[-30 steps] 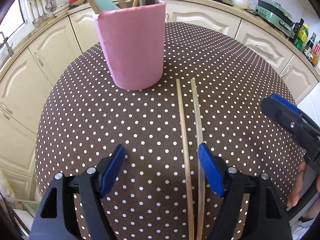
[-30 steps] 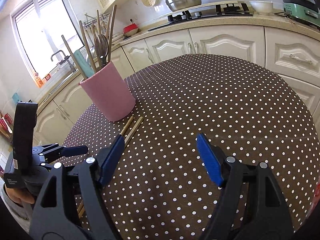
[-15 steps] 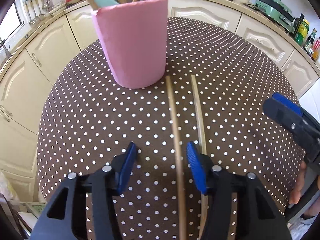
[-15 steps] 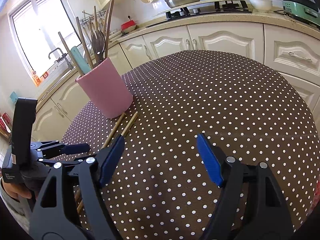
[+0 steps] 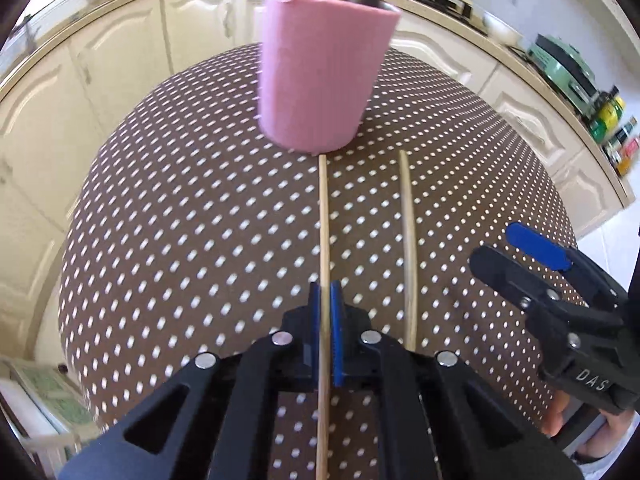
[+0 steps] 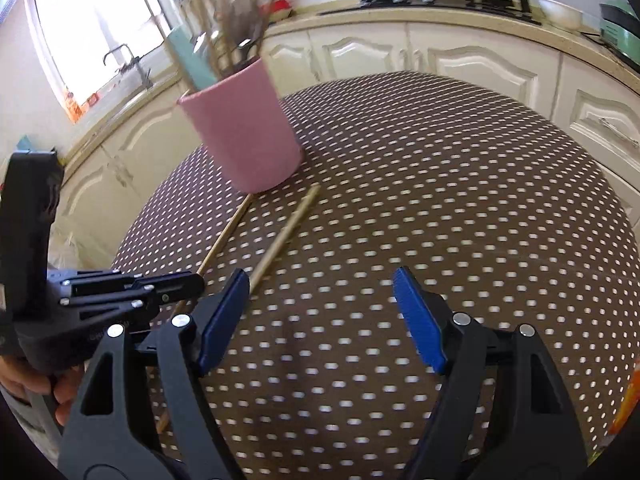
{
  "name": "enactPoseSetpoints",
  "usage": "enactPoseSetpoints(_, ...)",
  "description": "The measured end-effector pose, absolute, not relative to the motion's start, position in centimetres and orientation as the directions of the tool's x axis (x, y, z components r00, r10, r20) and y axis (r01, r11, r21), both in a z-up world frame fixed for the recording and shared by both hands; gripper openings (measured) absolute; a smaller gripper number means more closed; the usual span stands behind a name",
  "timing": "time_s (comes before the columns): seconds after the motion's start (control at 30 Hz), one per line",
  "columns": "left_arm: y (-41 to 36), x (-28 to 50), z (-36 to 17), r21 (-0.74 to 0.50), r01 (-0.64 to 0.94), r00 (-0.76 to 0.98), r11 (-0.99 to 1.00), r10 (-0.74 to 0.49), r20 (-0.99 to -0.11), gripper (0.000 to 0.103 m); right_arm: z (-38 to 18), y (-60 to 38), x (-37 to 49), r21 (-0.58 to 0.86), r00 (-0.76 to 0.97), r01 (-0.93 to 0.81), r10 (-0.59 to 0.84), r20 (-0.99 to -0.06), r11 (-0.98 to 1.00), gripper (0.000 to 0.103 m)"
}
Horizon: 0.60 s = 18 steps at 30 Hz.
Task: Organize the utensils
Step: 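Grasp a chopstick with the left tool while the right tool grasps the other chopstick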
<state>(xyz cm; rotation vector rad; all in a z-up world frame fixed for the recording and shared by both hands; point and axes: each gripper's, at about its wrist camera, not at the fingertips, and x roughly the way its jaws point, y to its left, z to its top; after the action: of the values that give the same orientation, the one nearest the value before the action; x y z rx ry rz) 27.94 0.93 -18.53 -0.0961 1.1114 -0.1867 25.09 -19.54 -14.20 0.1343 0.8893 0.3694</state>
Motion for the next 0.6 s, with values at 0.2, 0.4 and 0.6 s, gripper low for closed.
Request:
enactPoseSetpoints(0.2, 2.9, 25.8, -18.3, -0.193, 0.031, 0.439, 0.981, -0.187, -0.879, 0.005, -14.6, -14.9, 26.4, 0.195, 0.475, -0.317, 0.333, -0.814, 0.928, 0.074)
enactPoseSetpoints(0.4, 5.0, 25.6, -18.5, -0.225, 0.029, 0.412, 0.974, -0.217, -0.885, 0.005, -15.7, -12.7, 27.6, 0.111, 0.417, -0.351, 0.261, -0.871, 0.93, 0.069)
enactPoseSetpoints(0.6, 4.0, 27.4, -18.5, -0.189, 0.048, 0.38, 0.981, -0.193, -0.905, 0.007, -15.4, -12.9, 29.3, 0.08, 0.331, -0.41, 0.231, -0.915, 0.908, 0.026)
